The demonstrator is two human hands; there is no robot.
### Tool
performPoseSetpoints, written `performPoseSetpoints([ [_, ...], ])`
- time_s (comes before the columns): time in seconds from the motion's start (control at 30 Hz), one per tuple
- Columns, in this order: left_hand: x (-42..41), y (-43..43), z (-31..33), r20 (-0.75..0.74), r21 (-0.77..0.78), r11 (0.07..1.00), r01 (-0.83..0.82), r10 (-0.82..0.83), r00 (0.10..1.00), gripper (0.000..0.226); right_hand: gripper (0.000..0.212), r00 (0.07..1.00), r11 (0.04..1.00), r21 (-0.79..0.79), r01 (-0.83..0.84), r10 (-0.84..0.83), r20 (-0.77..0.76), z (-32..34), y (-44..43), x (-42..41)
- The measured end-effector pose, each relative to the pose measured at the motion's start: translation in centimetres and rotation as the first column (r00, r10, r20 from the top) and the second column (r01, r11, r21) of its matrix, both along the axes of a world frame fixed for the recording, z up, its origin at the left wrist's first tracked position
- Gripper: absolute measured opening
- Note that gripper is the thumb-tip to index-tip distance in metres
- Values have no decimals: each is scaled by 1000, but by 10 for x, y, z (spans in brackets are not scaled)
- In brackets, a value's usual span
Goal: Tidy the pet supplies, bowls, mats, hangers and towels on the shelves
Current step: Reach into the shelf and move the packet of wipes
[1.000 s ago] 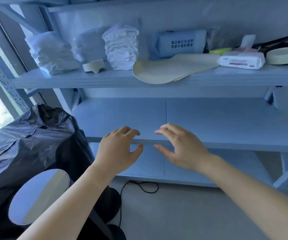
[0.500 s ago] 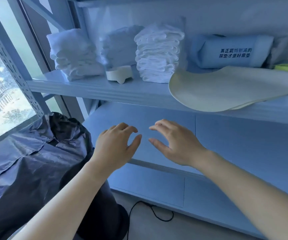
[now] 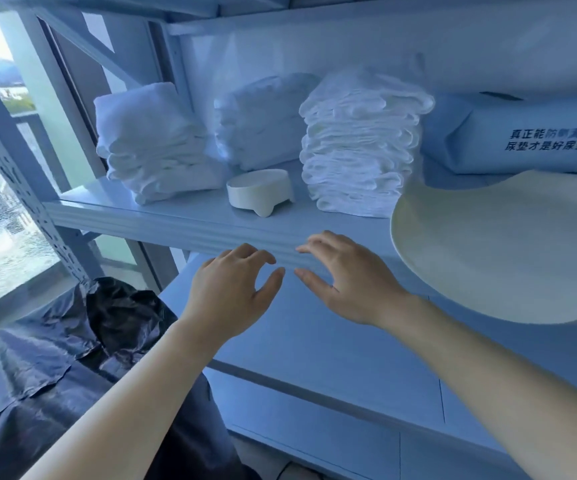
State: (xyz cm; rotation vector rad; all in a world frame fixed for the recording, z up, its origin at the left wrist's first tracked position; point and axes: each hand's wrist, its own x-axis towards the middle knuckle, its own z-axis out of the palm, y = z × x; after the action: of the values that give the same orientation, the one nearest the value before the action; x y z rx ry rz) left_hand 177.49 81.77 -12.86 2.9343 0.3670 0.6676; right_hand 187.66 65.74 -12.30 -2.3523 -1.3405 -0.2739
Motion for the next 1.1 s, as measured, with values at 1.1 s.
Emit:
performPoseSetpoints([
  [1.1,108,-16,19,119,-10,1000,18,-17,993,36,39,995,997,72,36,-42,90,25,-4,92],
])
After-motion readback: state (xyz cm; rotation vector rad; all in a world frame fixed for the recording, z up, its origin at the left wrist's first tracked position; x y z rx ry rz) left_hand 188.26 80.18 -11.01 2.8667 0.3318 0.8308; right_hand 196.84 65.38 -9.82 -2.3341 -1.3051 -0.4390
